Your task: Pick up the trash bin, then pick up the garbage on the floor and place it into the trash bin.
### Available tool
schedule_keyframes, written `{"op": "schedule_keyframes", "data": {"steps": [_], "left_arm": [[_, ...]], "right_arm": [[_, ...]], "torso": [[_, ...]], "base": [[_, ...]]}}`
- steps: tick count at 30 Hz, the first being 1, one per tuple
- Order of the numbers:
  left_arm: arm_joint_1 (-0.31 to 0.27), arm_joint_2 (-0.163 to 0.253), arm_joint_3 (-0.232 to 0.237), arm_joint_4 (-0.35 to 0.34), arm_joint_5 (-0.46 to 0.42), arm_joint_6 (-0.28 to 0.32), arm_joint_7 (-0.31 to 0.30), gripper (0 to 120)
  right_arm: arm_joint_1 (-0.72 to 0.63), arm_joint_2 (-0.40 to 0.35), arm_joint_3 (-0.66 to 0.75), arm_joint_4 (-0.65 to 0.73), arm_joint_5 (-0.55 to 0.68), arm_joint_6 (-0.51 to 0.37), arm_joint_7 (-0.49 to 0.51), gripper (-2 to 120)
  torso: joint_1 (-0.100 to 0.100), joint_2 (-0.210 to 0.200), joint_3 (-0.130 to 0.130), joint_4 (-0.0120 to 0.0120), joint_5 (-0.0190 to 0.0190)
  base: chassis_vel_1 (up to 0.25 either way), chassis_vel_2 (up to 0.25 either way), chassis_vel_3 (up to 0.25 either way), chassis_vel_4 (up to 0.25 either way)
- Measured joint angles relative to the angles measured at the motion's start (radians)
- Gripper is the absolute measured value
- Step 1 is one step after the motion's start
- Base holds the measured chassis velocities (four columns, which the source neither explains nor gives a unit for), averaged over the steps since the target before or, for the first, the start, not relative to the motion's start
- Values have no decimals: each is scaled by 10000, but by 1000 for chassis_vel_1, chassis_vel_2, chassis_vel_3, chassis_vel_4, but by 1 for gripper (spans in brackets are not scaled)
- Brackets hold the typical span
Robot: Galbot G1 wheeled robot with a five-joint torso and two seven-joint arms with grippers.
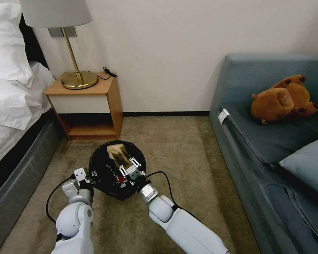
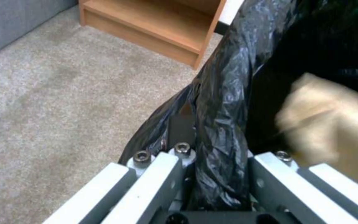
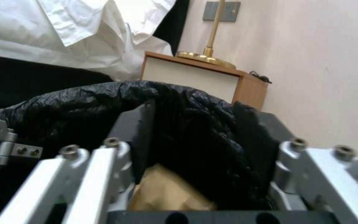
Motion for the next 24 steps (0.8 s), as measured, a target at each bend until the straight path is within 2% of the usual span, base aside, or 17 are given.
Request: {"op": "schedule_keyframes", "data": {"steps": [1, 4, 6, 7, 8, 11, 12, 19, 22, 24], "left_arm": [[-8, 0, -30, -22, 0, -1, 3, 1], [-15, 0, -39, -39, -3, 0, 5, 1], [-32, 0, -37, -45, -7, -1, 10, 1], [-32, 0, -37, -45, -7, -1, 10, 1], [-37, 0, -33, -45, -6, 0, 10, 1], [-46, 0, -27, -44, -4, -1, 12, 1], [-67, 0, -19, -25, 4, 0, 18, 1], [-150, 0, -54, 90, 19, 40, 35, 1], [-160, 0, -85, 123, 2, 40, 63, 1], [-164, 0, -151, 197, -19, 26, 120, 1]], "right_arm": [[-12, 5, 1, 17, -1, 0, 4, 62], [-13, 8, 18, 53, -2, -1, 8, 67], [61, -38, 138, 315, 2, -62, 153, 80], [61, -38, 138, 315, 2, -62, 153, 80], [145, -130, 206, 561, 43, -259, 326, 87], [190, -224, 272, 801, 89, -496, 514, 92], [223, -319, 419, 1102, 100, -835, 777, 98], [69, -581, 1778, 1995, 140, -1500, 1105, 100], [-192, -673, 2456, 2365, 244, -1944, 1330, 100], [-558, -821, 3123, 2805, 537, -2539, 1592, 100]], "torso": [[0, 1, 0, 0, 0], [0, 0, 0, 1, 0], [0, 0, 0, 0, 0], [0, 0, 0, 0, 0], [0, 0, 0, 1, 1], [0, 0, 0, 1, 0], [0, 0, 0, 1, 0], [0, 0, 0, 0, -1], [0, 0, 0, 0, 0], [0, 1, 0, 0, 1]], "base": [[0, 0, 0, 0], [0, 0, 0, 0], [0, 0, 0, 0], [0, 0, 0, 0], [0, 0, 0, 0], [0, 0, 0, 0], [0, 0, 0, 0], [0, 0, 0, 0], [0, 0, 0, 0], [0, 0, 0, 0]]}}
